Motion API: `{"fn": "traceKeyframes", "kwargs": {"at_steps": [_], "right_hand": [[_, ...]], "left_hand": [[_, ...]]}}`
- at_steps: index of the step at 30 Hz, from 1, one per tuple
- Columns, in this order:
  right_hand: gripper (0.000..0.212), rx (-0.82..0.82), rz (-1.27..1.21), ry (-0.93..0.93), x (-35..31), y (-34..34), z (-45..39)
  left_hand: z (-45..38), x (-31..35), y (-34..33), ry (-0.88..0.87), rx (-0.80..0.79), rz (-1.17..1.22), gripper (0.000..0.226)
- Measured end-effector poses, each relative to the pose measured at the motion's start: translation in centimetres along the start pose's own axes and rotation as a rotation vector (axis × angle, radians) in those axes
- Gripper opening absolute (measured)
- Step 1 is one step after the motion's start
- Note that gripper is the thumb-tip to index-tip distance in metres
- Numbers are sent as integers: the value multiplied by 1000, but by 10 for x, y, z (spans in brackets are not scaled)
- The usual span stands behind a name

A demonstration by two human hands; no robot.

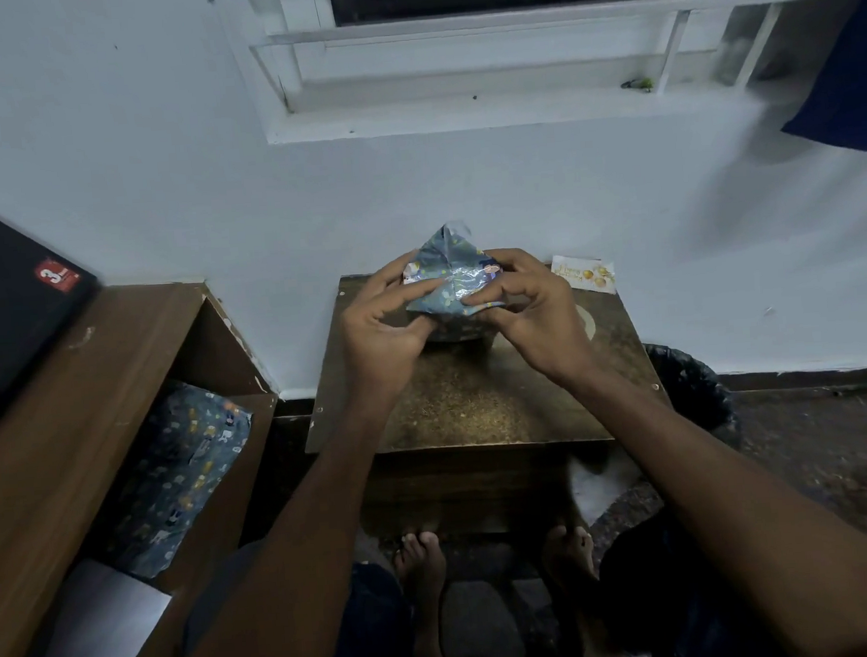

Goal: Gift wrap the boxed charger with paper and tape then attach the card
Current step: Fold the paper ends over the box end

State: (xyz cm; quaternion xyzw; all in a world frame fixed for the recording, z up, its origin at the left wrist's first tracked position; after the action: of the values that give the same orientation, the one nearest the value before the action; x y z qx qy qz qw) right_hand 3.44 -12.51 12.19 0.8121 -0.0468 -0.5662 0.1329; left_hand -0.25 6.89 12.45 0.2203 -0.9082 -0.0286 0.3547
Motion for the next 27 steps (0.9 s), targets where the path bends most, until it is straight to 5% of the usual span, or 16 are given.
{"fn": "traceKeyframes", "kwargs": {"at_steps": [6,15,27], "right_hand": [[26,11,-72,-37,1,3,0],[20,-5,-62,-62,6,15,-9],[12,-24,5,-39,5,7,-6]], "left_hand": [[2,-5,-3,1,-72,20,35],[-3,14,-6,-284,-123,-432,32],[2,11,1,-253,-64,-363,15]]}}
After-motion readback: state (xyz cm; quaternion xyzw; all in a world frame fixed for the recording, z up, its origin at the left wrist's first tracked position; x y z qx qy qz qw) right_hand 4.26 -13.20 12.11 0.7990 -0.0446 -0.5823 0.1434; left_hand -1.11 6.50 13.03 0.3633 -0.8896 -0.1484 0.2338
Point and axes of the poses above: each hand's wrist, its own z-axis away from the middle knuckle, its own y-axis out of the back of the hand, x = y × z, the point moved 7 cm from there along -z, towards the middle knuckle, and after that the axes turned 11 degrees about -y, right-handed, at the moved point
